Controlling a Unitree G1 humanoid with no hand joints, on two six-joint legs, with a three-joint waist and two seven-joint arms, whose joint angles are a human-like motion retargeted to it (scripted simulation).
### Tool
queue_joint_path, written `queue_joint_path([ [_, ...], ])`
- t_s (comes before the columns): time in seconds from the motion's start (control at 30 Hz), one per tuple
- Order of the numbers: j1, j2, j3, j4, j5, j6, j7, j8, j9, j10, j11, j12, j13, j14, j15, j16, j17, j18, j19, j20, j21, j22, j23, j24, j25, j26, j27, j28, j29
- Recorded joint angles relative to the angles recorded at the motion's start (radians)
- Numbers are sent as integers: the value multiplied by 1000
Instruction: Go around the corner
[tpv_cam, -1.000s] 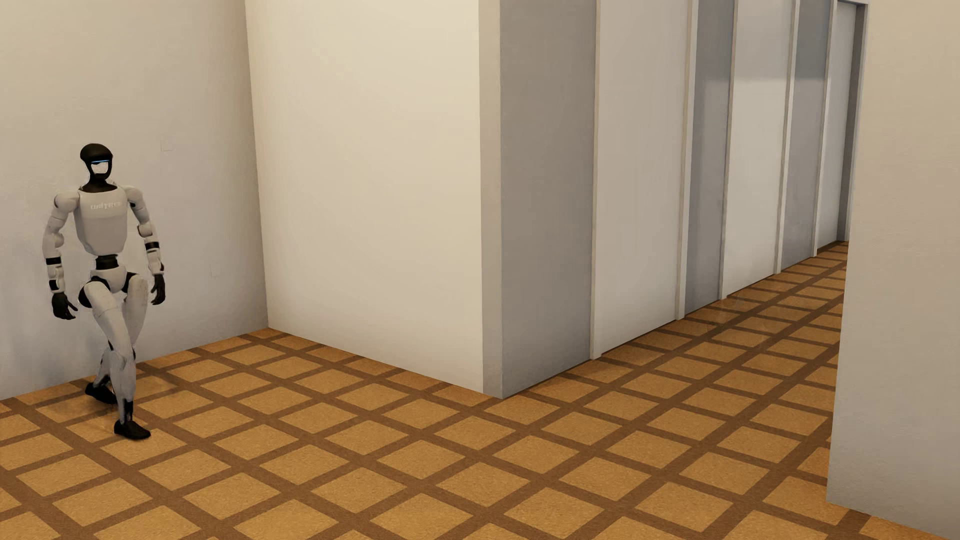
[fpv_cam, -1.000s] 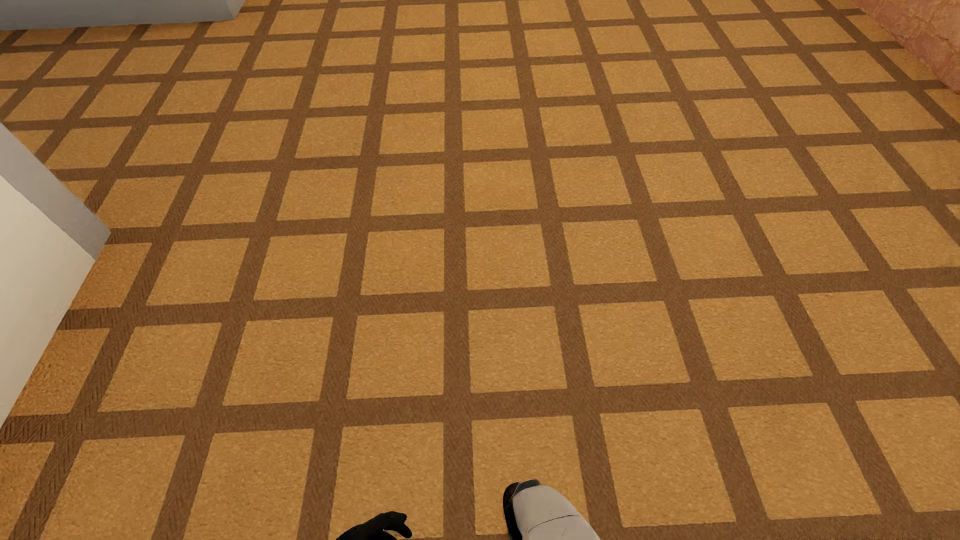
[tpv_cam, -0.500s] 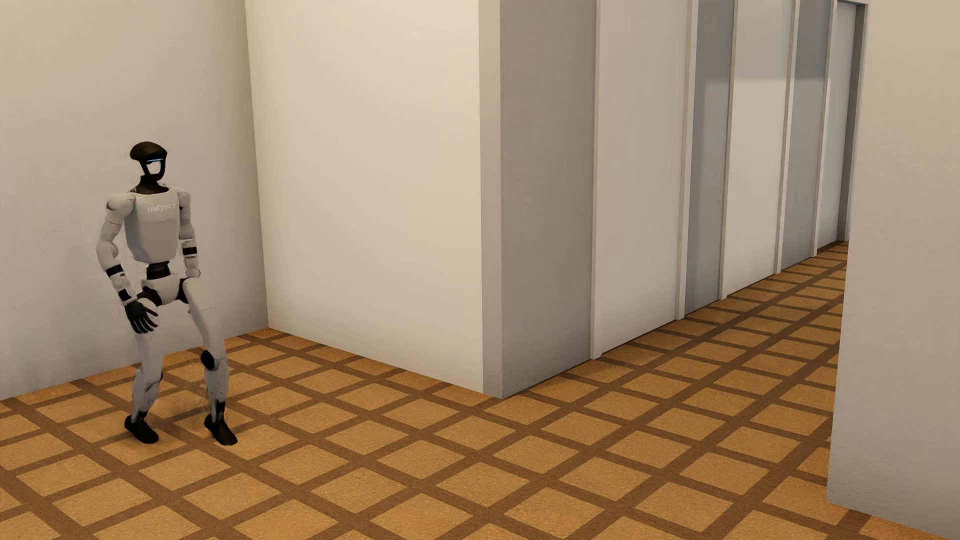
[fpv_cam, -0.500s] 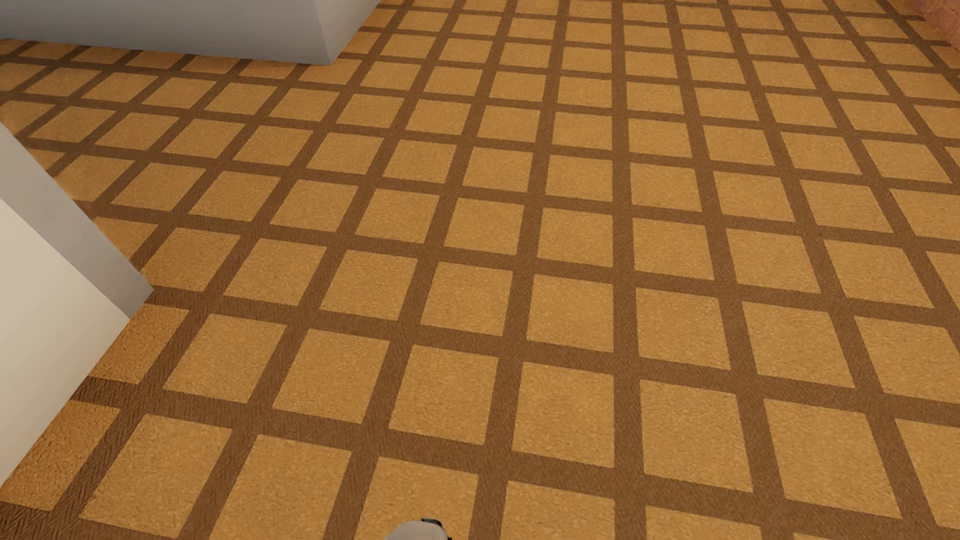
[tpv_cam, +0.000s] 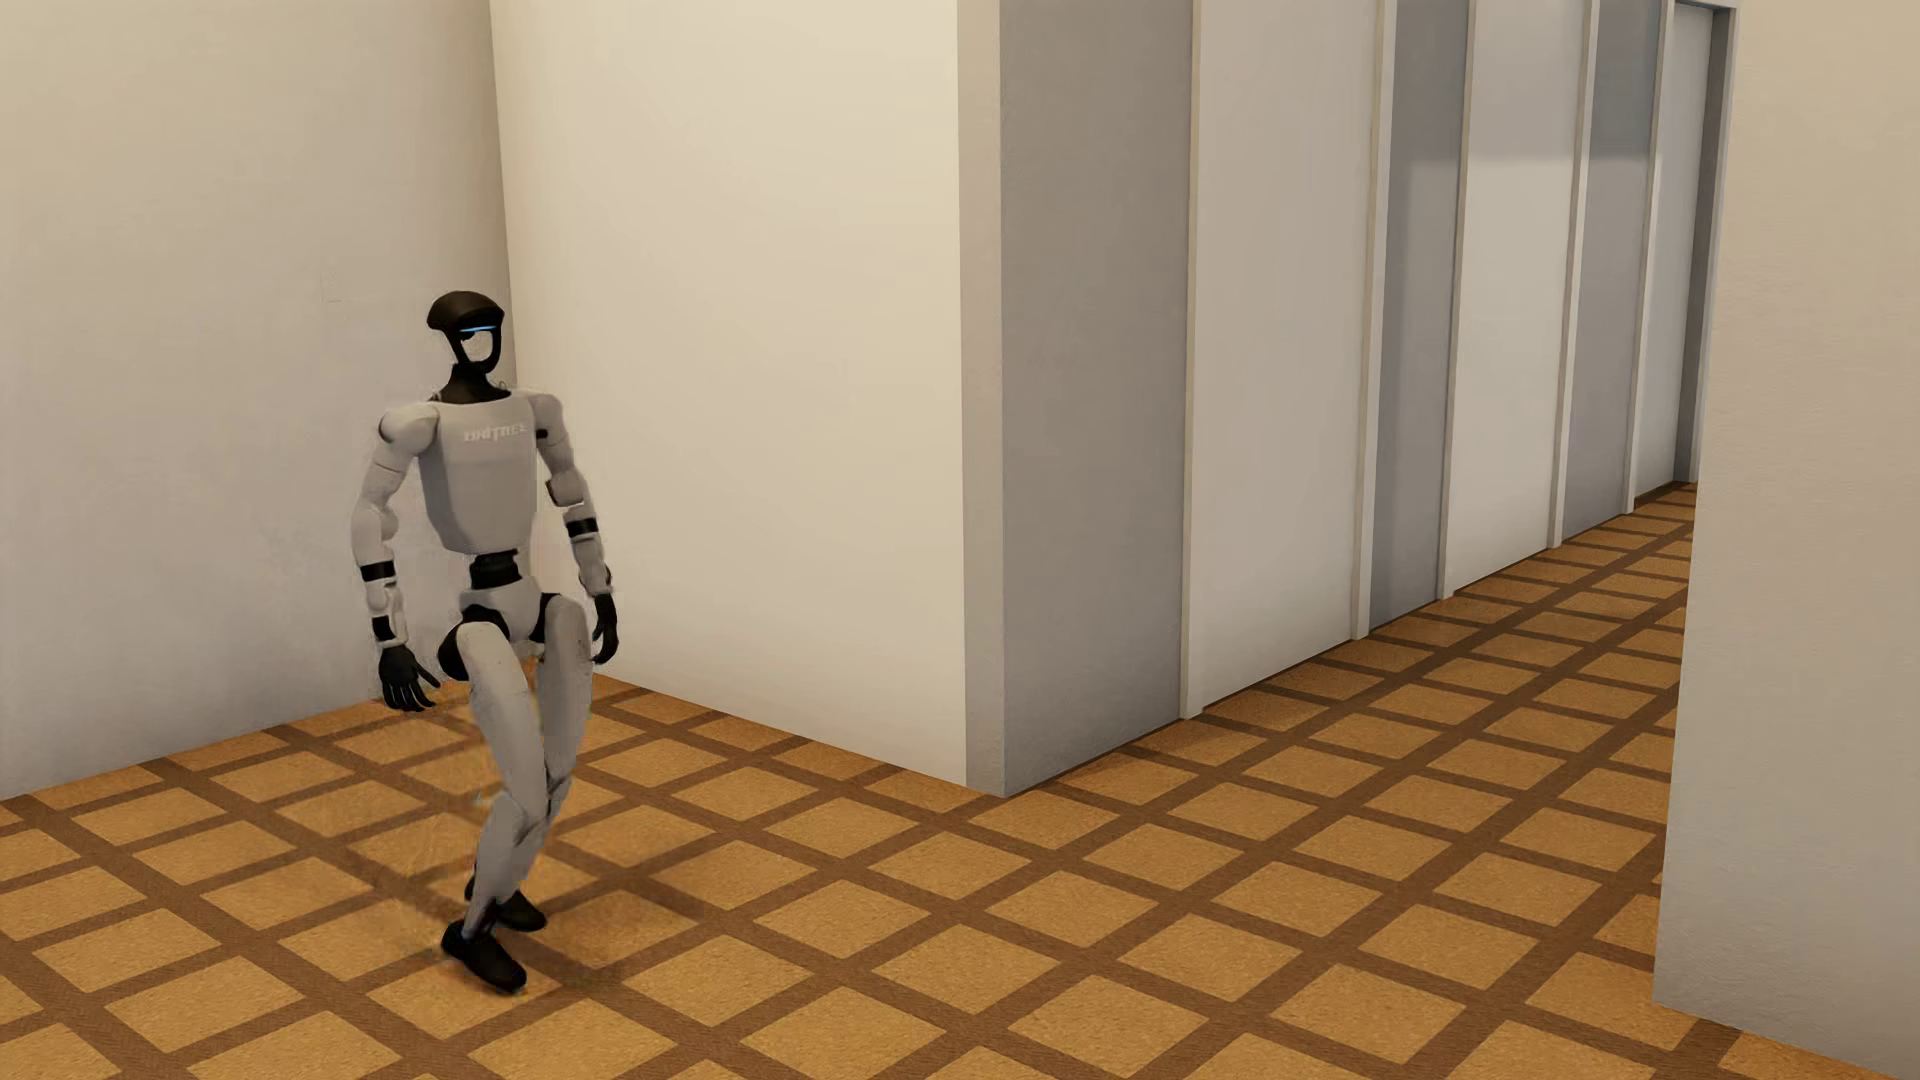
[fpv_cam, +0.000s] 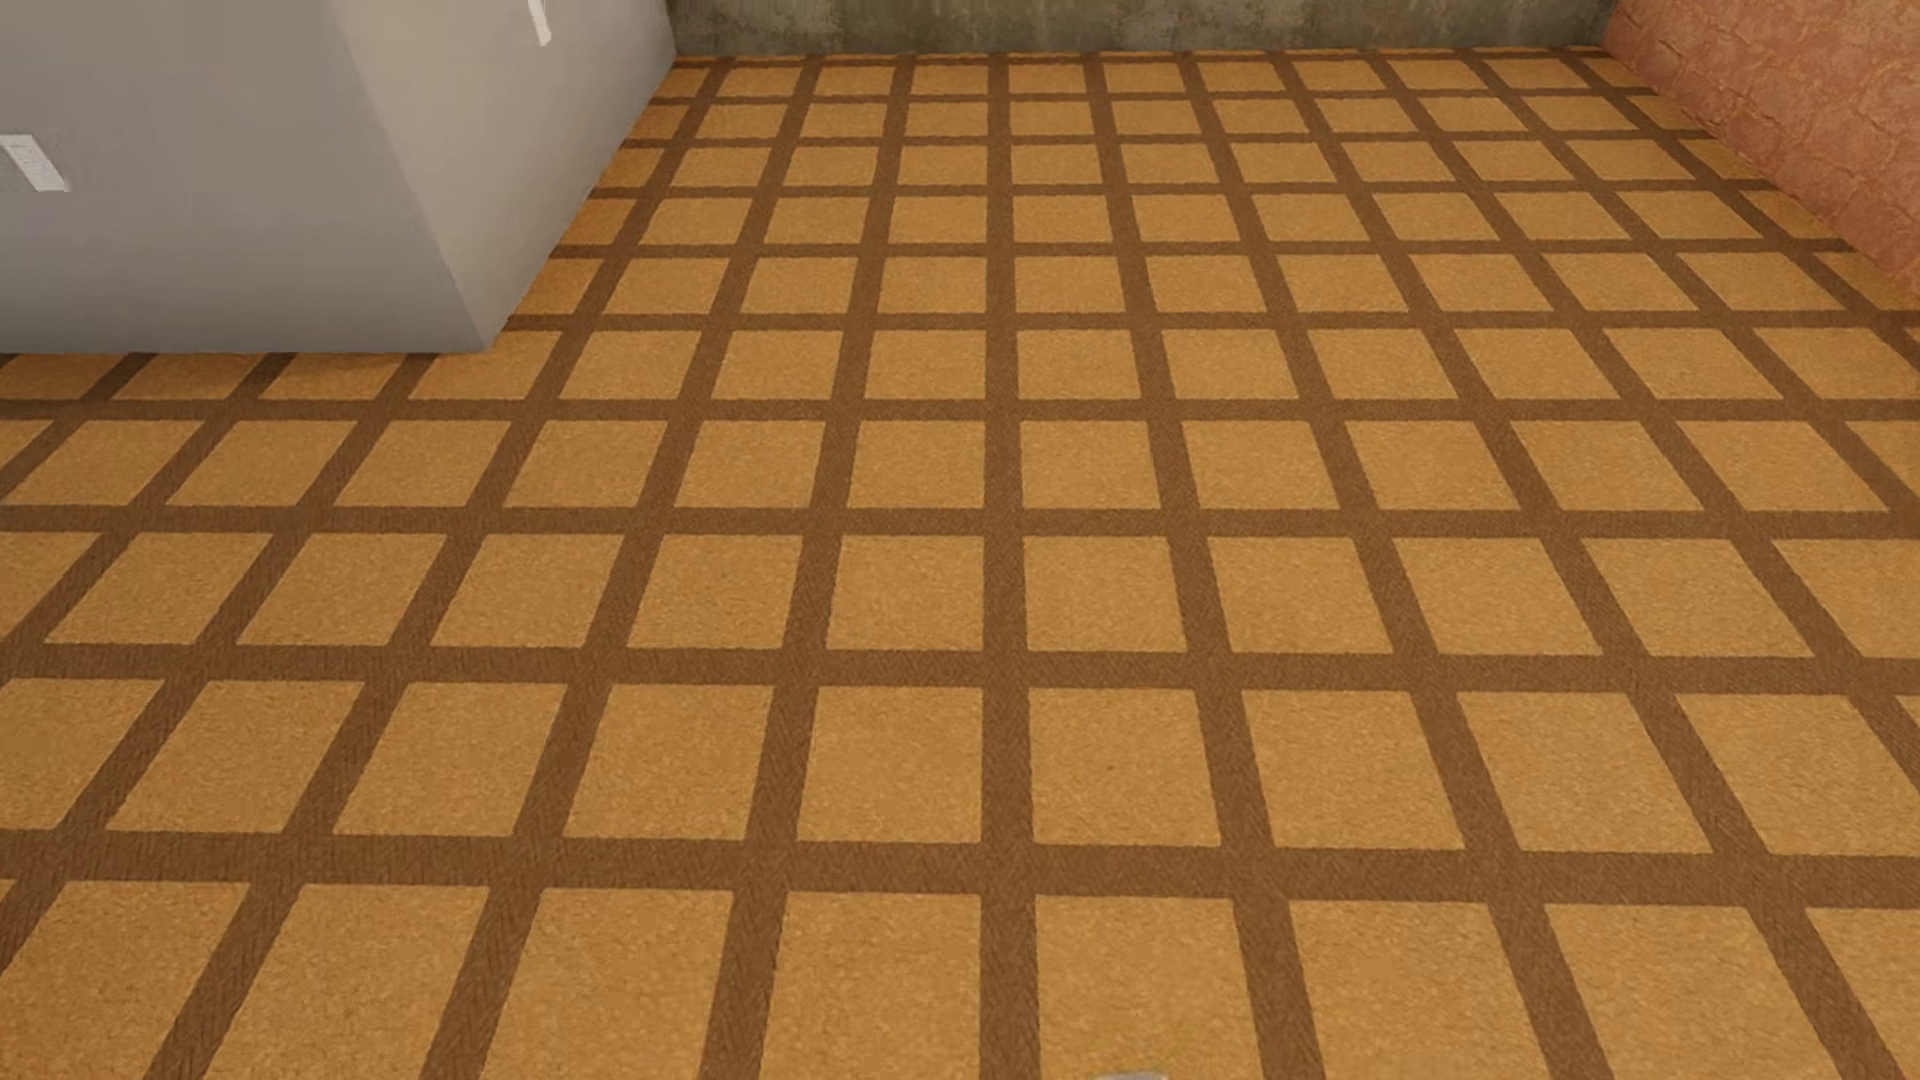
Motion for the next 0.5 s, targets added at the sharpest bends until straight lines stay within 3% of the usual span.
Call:
queue_joint_path([
  [0.07, 98, -53, -42, 11, -8, 5, 0, 0, -32, -27, -318, -61, 5, -122, 176, 14, -7, 0, 0, 86, 23, -27, 29, 0, 0, 0, 0, 0, 0],
  [0.1, 130, -93, -41, 9, -9, 14, 0, 0, -47, -26, -732, -83, 6, -135, 269, 13, -9, 0, 0, 129, 18, -30, 43, 0, 0, 0, 0, 0, 0],
  [0.13, 158, -134, -68, 30, -9, 20, 0, 0, -48, -4, -395, -93, 5, -111, 189, 30, -14, 0, 0, 136, 35, -56, 42, 0, 0, 0, 0, 0, 0],
  [0.17, 201, -152, -96, 60, 20, 36, 0, 0, -36, 38, -302, -72, -2, -50, 199, 30, -17, 0, 0, 191, 52, -82, 56, 0, 0, 0, 0, 0, 0],
  [0.2, 188, -172, -114, 89, 41, 56, 0, 0, -52, 141, -213, -51, -2, 78, 250, 12, -16, 0, 0, 219, 58, -67, 75, 0, 0, 0, 0, 0, 0],
  [0.23, 151, -142, -119, 135, 91, 88, 0, 0, -45, 322, -132, -18, -5, 282, 214, -20, -14, 0, 0, 229, 55, -35, 100, 0, 0, 0, 0, 0, 0],
  [0.27, 33, -105, -96, 129, 125, 85, 0, 0, -46, 579, -118, 10, -19, 444, 160, -32, -7, 0, 0, 214, 37, -20, 108, 0, 0, 0, 0, 0, 0],
  [0.3, -87, -34, -74, 148, 165, 91, 0, 0, -25, 837, -129, 21, -23, 446, 111, -45, 0, 0, 0, 186, 8, 2, 85, 0, 0, 0, 0, 0, 0],
  [0.33, -204, 62, -35, 143, 155, 76, 0, 0, -7, 980, -165, 22, -39, 383, 87, -45, -2, 0, 0, 115, 18, 19, 54, 0, 0, 0, 0, 0, 0],
  [0.4, -398, 211, 96, 109, 129, 19, 0, 0, 5, 883, -246, 95, -68, 405, 63, -42, -3, 0, 0, 91, 23, -13, -31, 0, 0, 0, 0, 0, 0],
  [0.43, -449, 295, 146, 95, 107, 8, 0, 0, 13, 677, -282, 101, -87, 492, 48, -58, -16, 0, 0, 40, 25, 77, -69, 0, 0, 0, 0, 0, 0],
  [0.47, -507, 352, 192, 95, 107, 2, 0, 0, 0, 443, -324, 132, -98, 536, 30, -68, -19, 0, 0, 78, 0, 104, -114, 0, 0, 0, 0, 0, 0],
  [0.5, -519, 435, 220, 84, 105, -1, 0, 0, -9, 200, -364, 155, -105, 433, -2, -68, -27, 0, 0, 83, -17, 130, -152, 0, 0, 0, 0, 0, 0],
])
